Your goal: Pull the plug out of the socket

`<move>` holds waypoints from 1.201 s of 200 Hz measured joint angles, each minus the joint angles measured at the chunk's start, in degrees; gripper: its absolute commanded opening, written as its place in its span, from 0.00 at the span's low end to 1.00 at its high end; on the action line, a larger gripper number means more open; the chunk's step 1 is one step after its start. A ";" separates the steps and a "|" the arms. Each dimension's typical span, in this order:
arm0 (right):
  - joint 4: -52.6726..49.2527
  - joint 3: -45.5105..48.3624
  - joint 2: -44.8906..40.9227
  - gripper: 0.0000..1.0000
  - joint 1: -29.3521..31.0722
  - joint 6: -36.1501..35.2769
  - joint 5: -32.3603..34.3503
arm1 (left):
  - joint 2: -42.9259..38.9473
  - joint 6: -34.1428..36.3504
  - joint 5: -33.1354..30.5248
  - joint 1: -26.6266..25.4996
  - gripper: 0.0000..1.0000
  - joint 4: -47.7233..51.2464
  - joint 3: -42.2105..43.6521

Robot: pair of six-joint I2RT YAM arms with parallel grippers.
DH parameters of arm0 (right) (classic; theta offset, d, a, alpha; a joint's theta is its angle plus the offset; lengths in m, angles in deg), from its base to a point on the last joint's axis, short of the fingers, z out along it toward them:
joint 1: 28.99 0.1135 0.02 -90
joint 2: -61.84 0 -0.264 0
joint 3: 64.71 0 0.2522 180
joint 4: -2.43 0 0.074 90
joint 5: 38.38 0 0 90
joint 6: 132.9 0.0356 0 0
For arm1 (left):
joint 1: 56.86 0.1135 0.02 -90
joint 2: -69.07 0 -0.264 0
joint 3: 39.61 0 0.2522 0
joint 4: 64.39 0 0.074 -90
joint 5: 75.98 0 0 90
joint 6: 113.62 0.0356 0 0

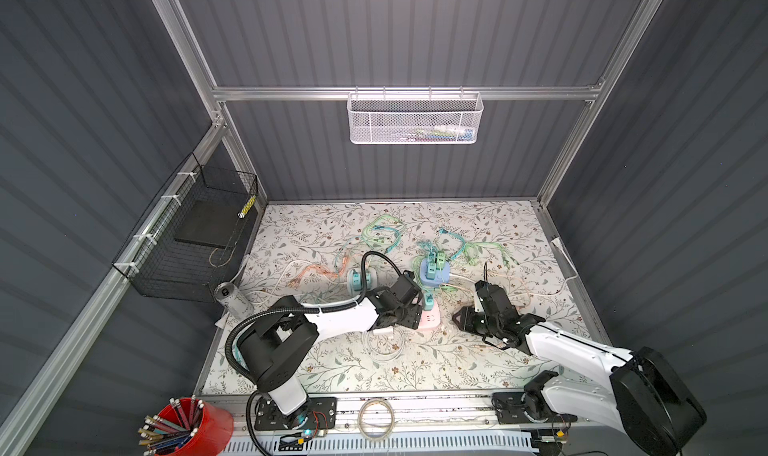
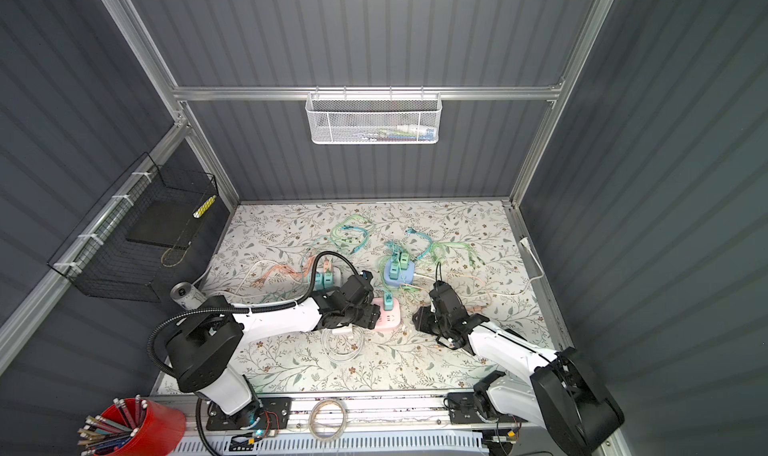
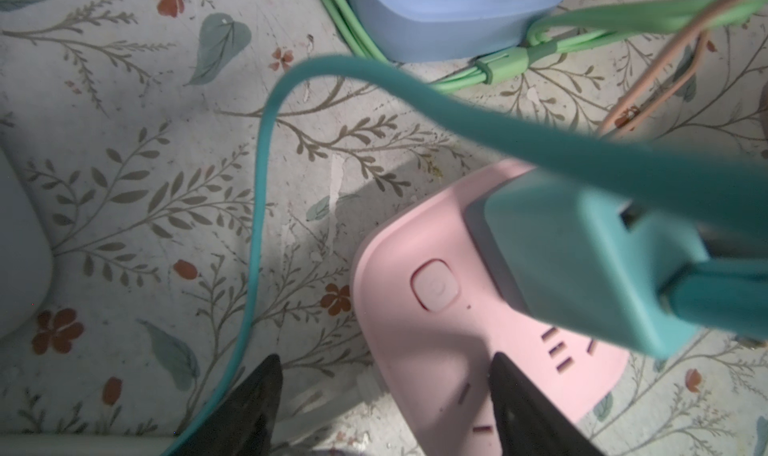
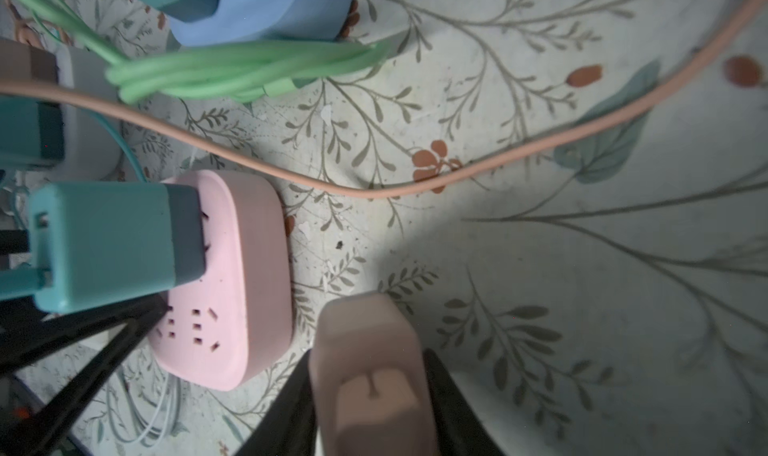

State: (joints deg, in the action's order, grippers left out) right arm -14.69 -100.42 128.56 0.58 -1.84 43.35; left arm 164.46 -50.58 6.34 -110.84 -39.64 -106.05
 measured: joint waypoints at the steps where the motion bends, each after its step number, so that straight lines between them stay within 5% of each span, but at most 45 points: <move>1: -0.04 0.00 -0.04 0.54 0.00 0.17 0.09 | 0.00 0.02 -0.02 0.00 0.79 0.00 0.00; 20: -1.95 0.02 -1.11 0.65 -0.15 0.85 1.33 | -0.07 0.07 -0.35 -0.07 0.79 0.28 0.00; 56: -6.80 -0.74 -6.88 0.71 -0.17 1.33 4.61 | -0.07 0.46 -0.55 -0.11 0.79 0.24 -0.02; 138: -15.58 -6.62 -12.68 0.71 4.22 -0.42 14.36 | -1.14 0.87 -2.01 -0.11 0.79 2.56 -0.02; 240: -6.71 -11.87 -0.20 0.74 17.18 -14.43 17.40 | -2.86 0.90 -2.16 -0.11 0.80 3.15 1.60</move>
State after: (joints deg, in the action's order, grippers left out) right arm -21.40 -112.29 128.37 17.75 -16.27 60.75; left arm 161.60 -49.68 4.17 -110.95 -36.50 -104.46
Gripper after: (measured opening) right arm 0.732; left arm 0.802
